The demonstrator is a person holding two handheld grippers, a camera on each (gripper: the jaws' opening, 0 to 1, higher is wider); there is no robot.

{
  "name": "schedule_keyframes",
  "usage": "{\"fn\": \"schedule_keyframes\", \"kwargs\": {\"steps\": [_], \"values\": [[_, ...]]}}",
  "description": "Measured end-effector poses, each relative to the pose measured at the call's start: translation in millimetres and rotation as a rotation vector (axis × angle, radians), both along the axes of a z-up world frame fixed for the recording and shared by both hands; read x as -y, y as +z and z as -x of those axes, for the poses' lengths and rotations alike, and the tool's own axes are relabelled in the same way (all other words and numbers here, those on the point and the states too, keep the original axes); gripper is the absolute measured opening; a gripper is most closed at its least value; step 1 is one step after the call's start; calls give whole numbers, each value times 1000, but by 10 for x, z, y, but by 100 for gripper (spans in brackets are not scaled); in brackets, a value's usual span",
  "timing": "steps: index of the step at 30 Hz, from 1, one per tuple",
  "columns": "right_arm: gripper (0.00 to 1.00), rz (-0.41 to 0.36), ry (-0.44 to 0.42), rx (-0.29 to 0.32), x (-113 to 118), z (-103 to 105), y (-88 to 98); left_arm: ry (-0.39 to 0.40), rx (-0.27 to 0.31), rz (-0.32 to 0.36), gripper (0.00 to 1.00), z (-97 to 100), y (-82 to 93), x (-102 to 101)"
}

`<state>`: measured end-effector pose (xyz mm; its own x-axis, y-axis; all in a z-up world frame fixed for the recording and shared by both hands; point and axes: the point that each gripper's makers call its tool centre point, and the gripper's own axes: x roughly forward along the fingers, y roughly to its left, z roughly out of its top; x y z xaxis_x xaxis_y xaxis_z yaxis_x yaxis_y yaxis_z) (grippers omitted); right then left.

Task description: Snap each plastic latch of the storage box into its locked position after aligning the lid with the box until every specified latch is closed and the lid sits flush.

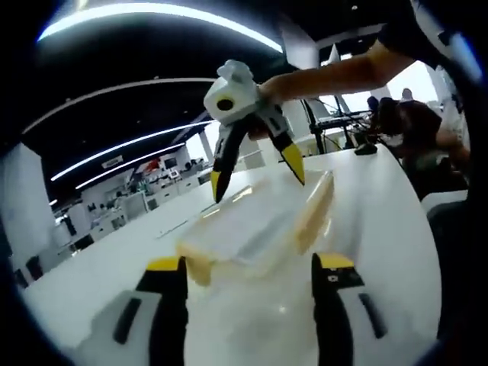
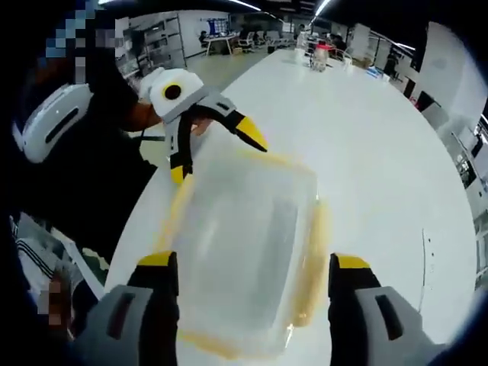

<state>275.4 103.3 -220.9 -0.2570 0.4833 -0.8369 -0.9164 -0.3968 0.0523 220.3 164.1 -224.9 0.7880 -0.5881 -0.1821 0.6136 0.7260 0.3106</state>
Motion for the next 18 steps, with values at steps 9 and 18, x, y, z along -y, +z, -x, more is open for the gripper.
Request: {"fn": "schedule_keyframes", "kwargs": {"steps": [9,18], "values": [[74,102,54,-12,-62,-38,-27,41,-3,27,67,-19,-29,-6],[71,248,97,-76,-88,-150,-52,80,-20,41,69,-24,-116,1]]}}
